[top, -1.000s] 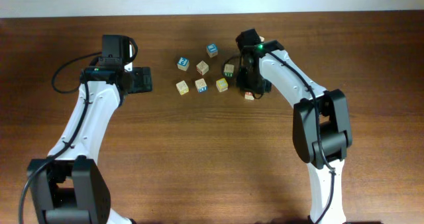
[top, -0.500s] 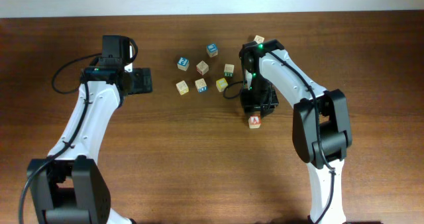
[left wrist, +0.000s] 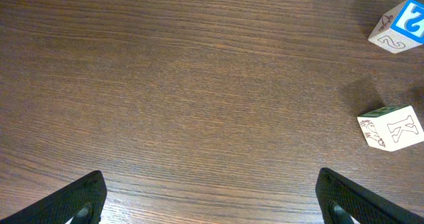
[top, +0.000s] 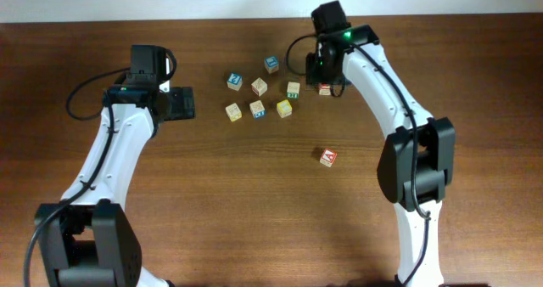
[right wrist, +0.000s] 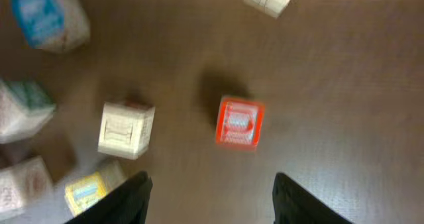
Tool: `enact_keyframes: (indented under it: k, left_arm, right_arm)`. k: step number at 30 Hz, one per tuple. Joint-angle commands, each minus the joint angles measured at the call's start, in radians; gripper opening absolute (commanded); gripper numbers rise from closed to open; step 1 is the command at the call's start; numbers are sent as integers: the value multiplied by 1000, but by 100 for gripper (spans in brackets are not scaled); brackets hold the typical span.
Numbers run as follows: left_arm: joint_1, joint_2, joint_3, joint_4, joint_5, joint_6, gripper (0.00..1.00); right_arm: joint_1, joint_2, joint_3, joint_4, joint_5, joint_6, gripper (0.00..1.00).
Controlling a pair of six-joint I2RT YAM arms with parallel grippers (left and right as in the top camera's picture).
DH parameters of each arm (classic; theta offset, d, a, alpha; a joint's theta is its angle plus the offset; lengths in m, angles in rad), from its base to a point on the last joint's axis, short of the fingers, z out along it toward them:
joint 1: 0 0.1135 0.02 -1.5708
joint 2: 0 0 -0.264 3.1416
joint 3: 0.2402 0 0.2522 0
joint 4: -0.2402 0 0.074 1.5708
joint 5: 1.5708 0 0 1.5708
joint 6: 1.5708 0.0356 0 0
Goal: Rotate 4 blocks
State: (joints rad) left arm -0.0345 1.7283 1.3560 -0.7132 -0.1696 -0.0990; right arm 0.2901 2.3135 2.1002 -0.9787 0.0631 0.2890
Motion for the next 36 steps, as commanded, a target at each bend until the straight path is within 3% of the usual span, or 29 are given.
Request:
enact_keyframes:
  k: [1, 6, 9, 15, 24, 27, 29, 36]
  left_arm:
    - [-2, 7, 18, -5, -11, -13, 99]
    - [-2, 7, 18, -21, -11, -13, 99]
    - [-2, 7, 18, -21, -11, -13, 99]
    - [-2, 7, 18, -21, -11, -13, 99]
    - [-2, 7, 18, -17, -11, -13, 99]
    - [-2, 7, 18, -17, -11, -13, 99]
    - [-2, 7, 18, -13, -11, -13, 99]
    - [-2, 7, 18, 9, -11, -13, 99]
  right_arm:
    - [-5, 79, 0, 63, 30, 42, 60]
    - [-5, 154, 0, 132, 69, 61, 59]
    - [-5, 156, 0, 141, 74, 61, 42]
    - [-2, 161, 0, 56, 66, 68, 27]
    - [77, 160, 0, -343, -183, 68, 28]
    - [131, 160, 0, -392, -183, 68, 29]
    - [162, 160, -7, -432, -156, 68, 36]
    - [114, 154, 56, -425, -116, 51, 47]
